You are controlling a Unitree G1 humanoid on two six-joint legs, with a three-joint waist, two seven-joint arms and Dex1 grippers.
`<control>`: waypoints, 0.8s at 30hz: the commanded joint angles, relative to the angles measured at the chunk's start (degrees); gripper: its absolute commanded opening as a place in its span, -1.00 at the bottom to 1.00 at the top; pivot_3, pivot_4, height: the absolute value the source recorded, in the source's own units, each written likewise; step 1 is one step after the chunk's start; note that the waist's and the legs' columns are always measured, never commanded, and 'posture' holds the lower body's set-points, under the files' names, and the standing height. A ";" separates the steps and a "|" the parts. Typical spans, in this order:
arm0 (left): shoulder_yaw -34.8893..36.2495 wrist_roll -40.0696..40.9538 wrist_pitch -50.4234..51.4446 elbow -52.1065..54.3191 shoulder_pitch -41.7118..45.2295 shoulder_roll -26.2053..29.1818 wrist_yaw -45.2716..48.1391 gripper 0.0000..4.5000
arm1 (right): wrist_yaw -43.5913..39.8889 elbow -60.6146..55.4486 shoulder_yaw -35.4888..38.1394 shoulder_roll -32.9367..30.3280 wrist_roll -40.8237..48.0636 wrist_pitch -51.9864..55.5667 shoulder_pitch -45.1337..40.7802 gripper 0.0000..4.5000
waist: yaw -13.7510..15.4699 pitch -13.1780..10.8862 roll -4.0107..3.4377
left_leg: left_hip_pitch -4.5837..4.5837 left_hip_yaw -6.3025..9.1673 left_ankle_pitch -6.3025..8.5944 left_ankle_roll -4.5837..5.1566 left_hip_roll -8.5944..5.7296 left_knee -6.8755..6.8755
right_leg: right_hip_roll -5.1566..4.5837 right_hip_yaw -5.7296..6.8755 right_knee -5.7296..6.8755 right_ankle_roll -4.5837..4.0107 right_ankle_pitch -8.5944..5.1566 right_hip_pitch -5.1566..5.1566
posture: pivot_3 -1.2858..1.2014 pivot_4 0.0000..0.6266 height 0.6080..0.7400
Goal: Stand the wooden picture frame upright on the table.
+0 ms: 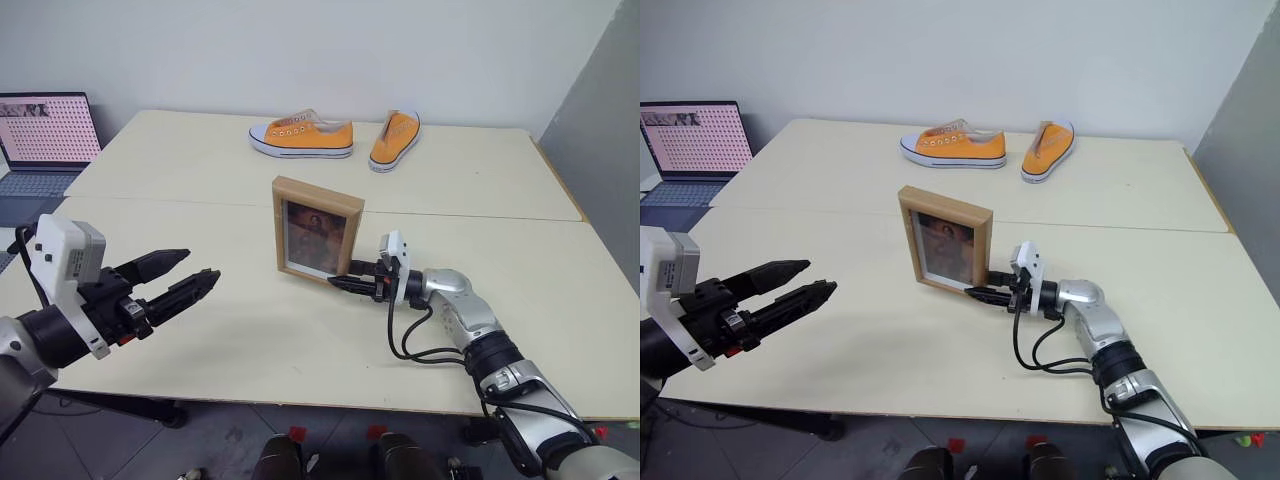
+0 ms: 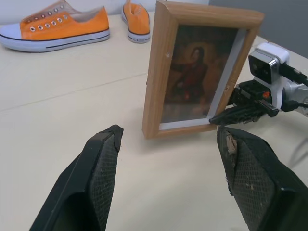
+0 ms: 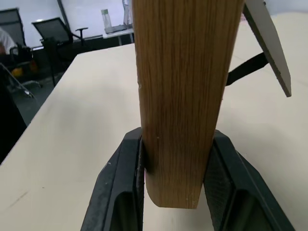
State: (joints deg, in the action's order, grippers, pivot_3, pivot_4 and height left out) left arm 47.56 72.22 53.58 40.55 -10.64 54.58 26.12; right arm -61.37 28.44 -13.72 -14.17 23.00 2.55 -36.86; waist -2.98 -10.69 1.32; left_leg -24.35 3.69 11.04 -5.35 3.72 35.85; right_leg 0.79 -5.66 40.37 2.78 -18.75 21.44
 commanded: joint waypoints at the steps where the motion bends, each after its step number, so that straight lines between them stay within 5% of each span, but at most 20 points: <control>1: 1.62 1.89 -0.22 -0.15 1.25 2.76 0.21 0.49 | 1.23 -4.93 1.88 1.30 0.90 3.04 2.71 -0.44 | -0.04 -0.01 -0.03 | 0.00 -0.02 0.00 0.00 0.00 -0.01 | 0.01 -0.03 -0.01 0.00 0.00 0.02 | 0.03 -0.52 1.00; 12: -2.56 2.37 -0.68 -3.69 6.55 5.85 0.43 0.49 | 2.84 -8.00 3.51 2.87 1.08 10.44 5.24 -0.44 | -0.21 -0.04 -0.06 | 0.00 -0.06 0.01 -0.01 0.01 -0.08 | 0.02 -0.06 -0.04 0.00 -0.02 0.06 | 0.03 -0.52 1.00; 21: -4.71 2.79 -0.75 -3.81 8.19 4.97 -0.24 0.51 | 4.16 -8.49 4.19 2.99 -1.56 9.65 5.24 0.53 | -0.27 -0.04 -0.06 | 0.00 -0.06 0.01 -0.01 0.01 -0.11 | 0.03 -0.06 -0.06 0.00 -0.02 0.07 | 0.03 -0.52 1.00; 24: -6.01 3.24 -0.91 -3.46 8.42 4.42 -0.66 0.51 | 4.33 -8.67 4.28 2.93 -2.23 9.45 5.17 0.53 | -0.26 -0.04 -0.06 | 0.00 -0.06 0.01 -0.01 0.01 -0.12 | 0.03 -0.06 -0.06 0.00 -0.02 0.08 | 0.03 -0.52 1.00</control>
State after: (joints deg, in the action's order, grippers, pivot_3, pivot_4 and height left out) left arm 41.98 74.29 53.48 36.31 -3.05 59.26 25.68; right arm -57.30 22.57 -10.33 -11.25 21.26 13.02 -31.14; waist -3.24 -10.73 1.26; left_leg -24.36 3.63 11.05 -5.36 3.73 35.73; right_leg 0.82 -5.72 40.31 2.78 -18.78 21.52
